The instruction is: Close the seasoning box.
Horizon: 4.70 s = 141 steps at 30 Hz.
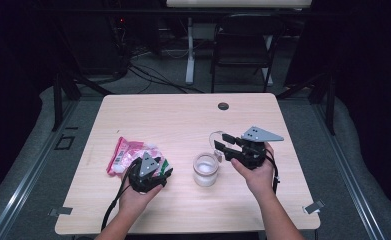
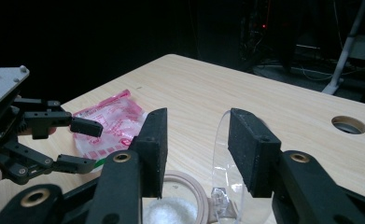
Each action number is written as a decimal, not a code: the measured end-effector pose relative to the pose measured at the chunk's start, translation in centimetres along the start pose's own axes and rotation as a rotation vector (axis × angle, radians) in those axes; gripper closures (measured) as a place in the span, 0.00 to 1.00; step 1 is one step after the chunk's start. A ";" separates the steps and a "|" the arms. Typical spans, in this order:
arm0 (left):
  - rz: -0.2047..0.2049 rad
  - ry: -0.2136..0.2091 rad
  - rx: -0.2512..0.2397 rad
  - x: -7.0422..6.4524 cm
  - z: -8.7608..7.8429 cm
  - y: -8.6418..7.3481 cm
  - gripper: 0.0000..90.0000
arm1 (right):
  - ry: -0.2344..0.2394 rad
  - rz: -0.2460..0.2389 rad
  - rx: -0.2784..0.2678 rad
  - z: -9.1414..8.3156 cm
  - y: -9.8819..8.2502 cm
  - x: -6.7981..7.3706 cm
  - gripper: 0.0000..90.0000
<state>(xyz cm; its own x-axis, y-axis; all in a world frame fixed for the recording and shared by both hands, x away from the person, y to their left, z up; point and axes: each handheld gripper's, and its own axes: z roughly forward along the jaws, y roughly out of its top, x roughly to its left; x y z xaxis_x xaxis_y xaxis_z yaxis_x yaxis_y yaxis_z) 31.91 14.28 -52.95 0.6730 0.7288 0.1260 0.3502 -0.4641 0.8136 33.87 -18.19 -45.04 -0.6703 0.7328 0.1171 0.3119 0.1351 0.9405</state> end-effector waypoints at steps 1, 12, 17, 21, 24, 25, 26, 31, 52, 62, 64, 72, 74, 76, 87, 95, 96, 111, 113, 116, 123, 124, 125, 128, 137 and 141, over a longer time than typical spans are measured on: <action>0.002 0.001 0.000 0.0 0.0 0.0 0.45 | -0.010 -0.007 -0.001 -0.1 0.1 0.0 0.64; 0.001 0.002 -0.005 0.0 -0.1 0.0 0.46 | -0.056 0.015 -0.025 -1.3 0.4 -1.2 0.68; 0.001 0.002 -0.005 0.0 0.0 0.0 0.45 | -0.078 0.034 -0.029 -1.6 0.2 -1.9 0.70; 0.000 0.005 -0.008 -0.1 0.0 0.0 0.46 | -0.096 0.050 -0.017 -1.5 -0.1 -2.5 0.72; 0.001 -0.004 -0.005 0.0 -0.1 0.0 0.47 | -0.111 0.055 -0.013 -1.5 -0.3 -2.8 0.74; 0.002 -0.003 -0.007 -0.1 0.0 0.0 0.48 | -0.118 0.052 -0.013 -1.5 -0.3 -2.9 0.76; 0.002 -0.003 -0.008 -0.1 0.0 0.0 0.48 | -0.125 0.055 -0.016 -1.5 -0.4 -3.0 0.78; 0.008 -0.002 -0.010 -0.1 -0.1 0.0 0.49 | -0.139 0.070 0.008 -1.4 -0.9 -3.6 0.86; -0.006 -0.021 -0.033 0.1 -0.3 0.3 0.59 | -0.137 0.087 0.049 -0.4 -1.7 -3.9 0.87; -0.013 -0.076 -0.036 -0.4 -0.2 1.3 0.74 | -0.136 0.084 0.057 -0.3 -1.8 -3.8 0.86; -0.020 -0.107 -0.043 -0.6 -0.1 1.6 0.77 | -0.138 0.078 0.065 -0.2 -1.8 -3.8 0.86; 0.023 -0.138 -0.036 -1.7 0.4 2.4 0.83 | -0.137 0.084 0.062 -0.1 -2.0 -3.8 0.85; 0.021 -0.139 -0.037 -1.8 0.4 2.5 0.85 | -0.137 0.086 0.060 -0.1 -2.0 -3.8 0.85; 0.014 -0.146 -0.040 -1.8 0.4 2.7 0.86 | -0.138 0.083 0.062 -0.1 -2.0 -3.8 0.85; 0.052 -0.199 -0.051 -2.8 1.1 5.8 1.00 | -0.138 0.082 0.063 -0.1 -2.0 -3.8 0.84; 0.063 -0.228 -0.075 -3.5 2.1 9.3 1.00 | -0.123 0.080 0.064 0.2 -2.0 -3.6 0.84; 0.067 -0.231 -0.073 -3.6 2.1 9.7 1.00 | -0.122 0.079 0.065 0.1 -2.0 -3.5 0.84; 0.069 -0.265 -0.056 -4.5 3.4 11.9 1.00 | -0.082 0.065 0.061 0.3 -1.8 -2.8 0.83; 0.069 -0.266 -0.055 -4.6 3.5 11.8 1.00 | -0.076 0.061 0.064 0.4 -1.8 -2.6 0.83; 0.065 -0.267 -0.054 -4.6 3.4 11.6 1.00 | -0.065 0.050 0.068 0.6 -1.8 -2.3 0.83; 0.056 -0.275 -0.045 -4.7 3.2 10.3 1.00 | -0.041 0.026 0.082 1.2 -1.9 -1.4 0.82; 0.057 -0.274 -0.037 -4.7 3.1 10.1 1.00 | -0.038 0.022 0.090 1.3 -1.9 -1.3 0.82; 0.055 -0.277 -0.037 -4.7 3.1 9.7 1.00 | -0.035 0.018 0.090 1.4 -1.9 -1.2 0.82; 0.052 -0.278 -0.031 -4.7 3.0 9.1 1.00 | -0.030 0.014 0.100 1.6 -2.0 -1.0 0.82; 0.031 -0.283 -0.009 -4.6 2.9 7.3 1.00 | -0.024 0.012 0.109 1.9 -2.2 -0.8 0.81; 0.031 -0.280 -0.001 -4.7 2.8 6.7 1.00 | -0.024 0.016 0.106 1.9 -2.3 -0.8 0.81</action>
<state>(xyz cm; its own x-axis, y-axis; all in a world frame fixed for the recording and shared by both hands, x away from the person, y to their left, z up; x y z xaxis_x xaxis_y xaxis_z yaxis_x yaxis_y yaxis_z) 32.97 6.33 -49.68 0.8372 0.5467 -0.0105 0.3258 -0.4834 0.8125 35.01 -17.80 -47.87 -0.6491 0.7508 0.1227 0.3927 0.1926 0.8993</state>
